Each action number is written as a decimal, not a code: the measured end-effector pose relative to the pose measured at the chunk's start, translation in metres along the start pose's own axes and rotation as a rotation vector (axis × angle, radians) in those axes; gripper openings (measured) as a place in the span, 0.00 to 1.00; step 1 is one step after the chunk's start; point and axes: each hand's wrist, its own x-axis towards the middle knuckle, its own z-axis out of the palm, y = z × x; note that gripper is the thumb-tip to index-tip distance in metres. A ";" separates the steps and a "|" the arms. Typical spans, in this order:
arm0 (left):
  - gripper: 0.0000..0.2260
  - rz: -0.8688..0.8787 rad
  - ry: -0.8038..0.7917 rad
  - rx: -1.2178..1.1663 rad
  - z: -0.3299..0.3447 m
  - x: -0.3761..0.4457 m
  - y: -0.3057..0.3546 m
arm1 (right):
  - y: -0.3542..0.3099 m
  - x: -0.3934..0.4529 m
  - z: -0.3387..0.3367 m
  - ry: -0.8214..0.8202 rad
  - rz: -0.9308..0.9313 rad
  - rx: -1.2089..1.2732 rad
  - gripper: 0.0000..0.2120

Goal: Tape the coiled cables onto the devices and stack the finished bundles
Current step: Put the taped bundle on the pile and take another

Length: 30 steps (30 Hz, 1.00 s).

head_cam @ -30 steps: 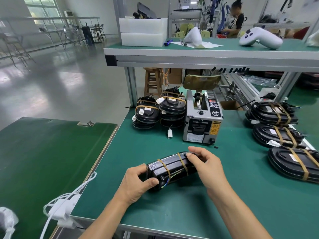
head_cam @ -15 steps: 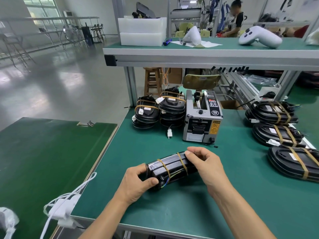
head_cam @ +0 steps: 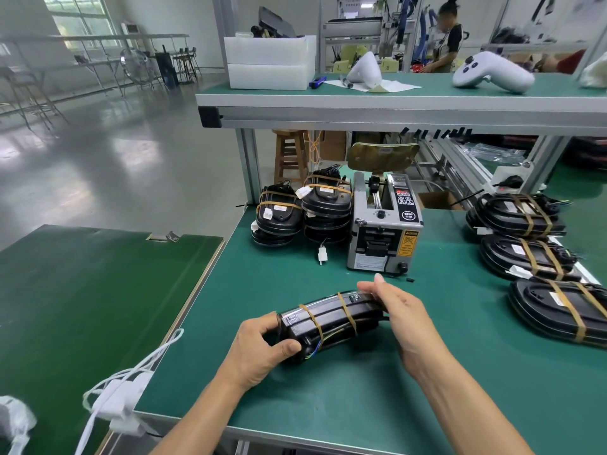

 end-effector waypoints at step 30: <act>0.27 0.011 -0.052 0.082 0.000 -0.002 -0.005 | -0.056 -0.002 0.001 -0.206 -0.763 -0.930 0.29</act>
